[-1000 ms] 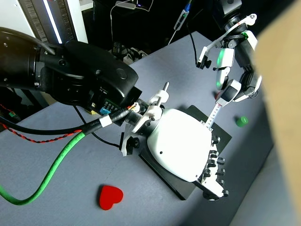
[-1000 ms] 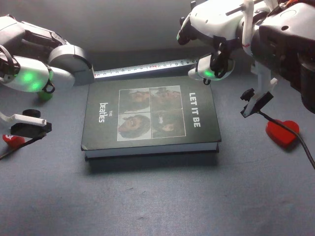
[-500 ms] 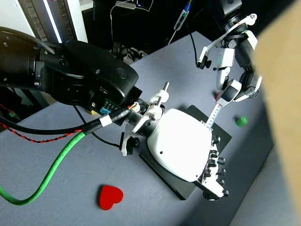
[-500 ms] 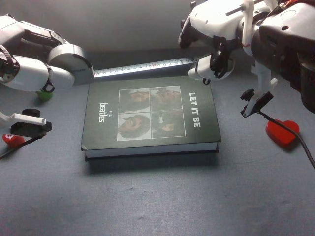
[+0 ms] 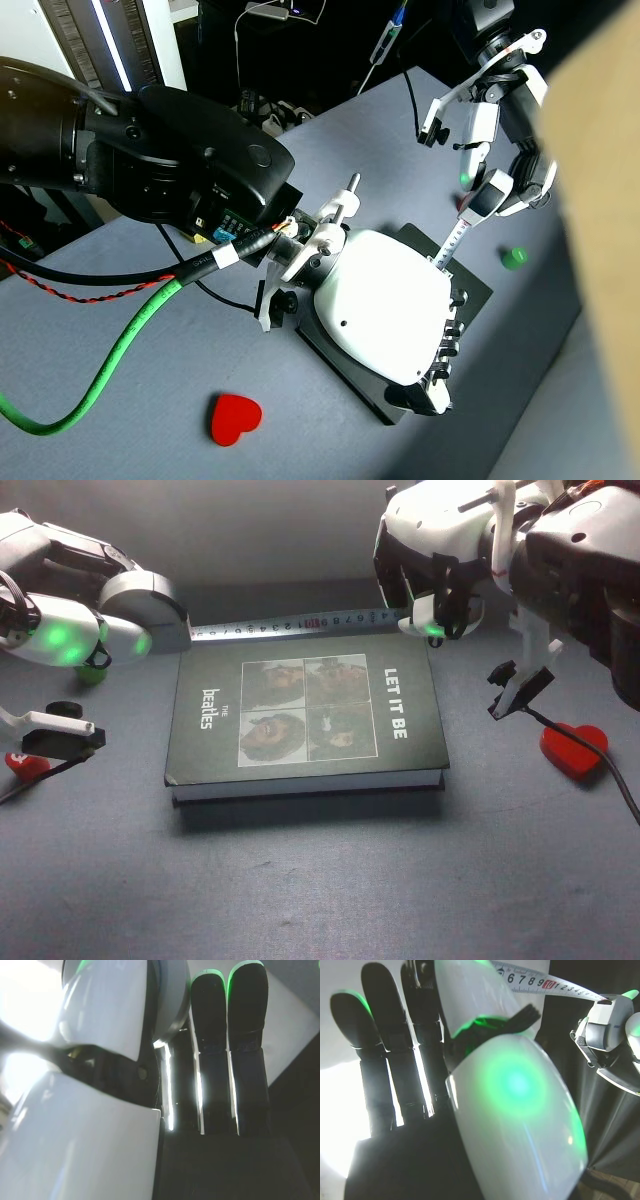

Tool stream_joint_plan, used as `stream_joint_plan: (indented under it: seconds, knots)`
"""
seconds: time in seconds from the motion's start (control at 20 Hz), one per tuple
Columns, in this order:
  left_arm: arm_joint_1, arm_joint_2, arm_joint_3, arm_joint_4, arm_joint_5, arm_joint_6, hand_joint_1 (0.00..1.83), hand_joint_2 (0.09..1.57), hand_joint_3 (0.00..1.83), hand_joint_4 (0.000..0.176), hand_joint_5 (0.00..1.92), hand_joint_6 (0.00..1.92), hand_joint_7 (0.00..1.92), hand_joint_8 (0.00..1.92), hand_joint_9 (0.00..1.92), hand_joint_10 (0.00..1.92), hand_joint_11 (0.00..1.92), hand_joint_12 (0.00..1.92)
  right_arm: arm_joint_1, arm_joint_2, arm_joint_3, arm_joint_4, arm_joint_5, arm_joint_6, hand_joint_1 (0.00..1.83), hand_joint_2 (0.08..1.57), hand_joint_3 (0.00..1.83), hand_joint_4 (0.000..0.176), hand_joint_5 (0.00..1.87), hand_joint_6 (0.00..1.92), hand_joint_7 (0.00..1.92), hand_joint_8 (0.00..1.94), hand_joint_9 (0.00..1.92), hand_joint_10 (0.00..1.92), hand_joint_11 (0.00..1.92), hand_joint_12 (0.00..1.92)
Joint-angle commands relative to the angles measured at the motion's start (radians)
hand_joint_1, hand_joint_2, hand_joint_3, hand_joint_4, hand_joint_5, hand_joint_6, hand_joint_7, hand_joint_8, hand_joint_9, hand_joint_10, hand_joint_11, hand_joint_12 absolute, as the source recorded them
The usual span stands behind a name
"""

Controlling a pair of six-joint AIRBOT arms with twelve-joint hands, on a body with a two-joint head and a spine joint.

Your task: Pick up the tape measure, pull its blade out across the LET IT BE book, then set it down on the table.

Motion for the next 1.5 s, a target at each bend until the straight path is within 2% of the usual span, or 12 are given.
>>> stream_joint_plan:
  seconds: [0.0,0.1,0.15,0.25,0.45,0.5,0.55,0.6,0.65,0.7,0.75,1.45]
  knots:
    - [-0.006,0.007,0.0,0.033,-0.07,-0.02,1.49,1.1,0.0,0.0,0.94,0.85,0.94,1.0,0.93,1.16,0.85,1.48,0.011,0.013,-0.001,-0.059,0.029,-0.006,1.21,1.13,0.0,0.013,0.91,1.05,1.01,1.01,0.88,0.8,0.62,1.32]
    - [-0.006,0.007,0.001,0.033,-0.071,-0.022,1.5,1.1,0.0,0.0,0.94,0.85,0.94,1.0,0.93,1.15,0.85,1.49,0.006,0.028,-0.008,-0.059,0.03,-0.013,1.2,1.13,0.0,0.015,0.91,1.05,1.0,1.02,0.87,0.8,0.62,1.32]
    - [-0.005,0.007,0.001,0.033,-0.071,-0.022,1.4,1.11,0.0,0.0,0.94,0.9,0.95,1.01,0.94,1.23,0.86,1.3,0.003,0.036,-0.013,-0.059,0.029,-0.016,1.2,1.13,0.0,0.013,0.9,1.05,1.0,1.02,0.87,0.8,0.62,1.32]
    - [-0.005,0.007,0.001,0.033,-0.071,-0.023,1.38,1.11,0.0,0.0,0.94,0.91,0.95,1.02,0.94,1.26,0.88,1.22,0.0,0.051,-0.017,-0.059,0.022,-0.019,1.2,1.14,0.0,0.006,0.89,1.07,0.99,1.05,0.87,0.8,0.62,1.31]
    - [-0.004,0.007,0.001,0.033,-0.074,-0.03,1.38,1.11,0.0,0.0,0.94,0.91,0.95,1.02,0.94,1.26,0.89,1.2,0.006,0.085,-0.02,-0.049,0.003,-0.025,1.2,1.14,0.0,0.0,0.88,1.06,0.99,1.06,0.87,0.81,0.62,1.3]
    - [-0.003,0.007,0.0,0.033,-0.075,-0.032,1.47,1.1,0.0,0.0,0.94,0.86,0.94,1.0,0.93,1.17,0.87,1.43,0.005,0.096,-0.021,-0.048,-0.004,-0.029,1.2,1.14,0.0,0.0,0.88,1.06,0.99,1.06,0.87,0.81,0.62,1.3]
    - [-0.003,0.007,0.0,0.033,-0.075,-0.032,1.49,1.1,0.0,0.0,0.94,0.85,0.94,1.0,0.93,1.16,0.86,1.47,0.005,0.1,-0.021,-0.048,-0.005,-0.03,1.2,1.14,0.0,0.002,0.89,1.06,0.99,1.06,0.87,0.81,0.62,1.3]
    - [-0.003,0.007,0.0,0.033,-0.075,-0.032,1.4,1.11,0.0,0.0,0.94,0.9,0.95,1.02,0.94,1.24,0.87,1.3,0.005,0.108,-0.022,-0.048,-0.01,-0.034,1.2,1.14,0.0,0.003,0.88,1.07,0.99,1.06,0.87,0.81,0.62,1.3]
    - [-0.002,0.007,0.0,0.034,-0.075,-0.032,1.38,1.11,0.0,0.0,0.94,0.92,0.95,1.03,0.94,1.26,0.89,1.23,0.004,0.119,-0.022,-0.047,-0.017,-0.038,1.2,1.14,0.0,0.002,0.88,1.07,0.99,1.06,0.87,0.81,0.62,1.3]
    - [-0.002,0.007,0.0,0.034,-0.075,-0.032,1.47,1.1,0.0,0.0,0.94,0.87,0.94,1.0,0.93,1.17,0.86,1.44,0.004,0.126,-0.023,-0.047,-0.021,-0.041,1.2,1.15,0.0,0.0,0.86,1.09,0.99,1.06,0.87,0.82,0.61,1.3]
    - [-0.002,0.007,0.0,0.034,-0.075,-0.032,1.49,1.1,0.0,0.0,0.94,0.86,0.94,1.0,0.93,1.15,0.85,1.49,0.002,0.135,-0.023,-0.047,-0.029,-0.047,1.2,1.15,0.0,0.0,0.86,1.1,0.99,1.06,0.86,0.82,0.61,1.3]
    - [-0.002,0.007,0.0,0.038,-0.079,-0.035,1.5,1.1,0.0,0.0,0.94,0.87,0.95,0.99,0.93,1.14,0.86,1.49,0.007,0.271,-0.024,-0.046,-0.13,-0.098,1.2,1.15,0.0,0.0,0.86,1.1,0.97,1.09,0.85,0.85,0.61,1.3]
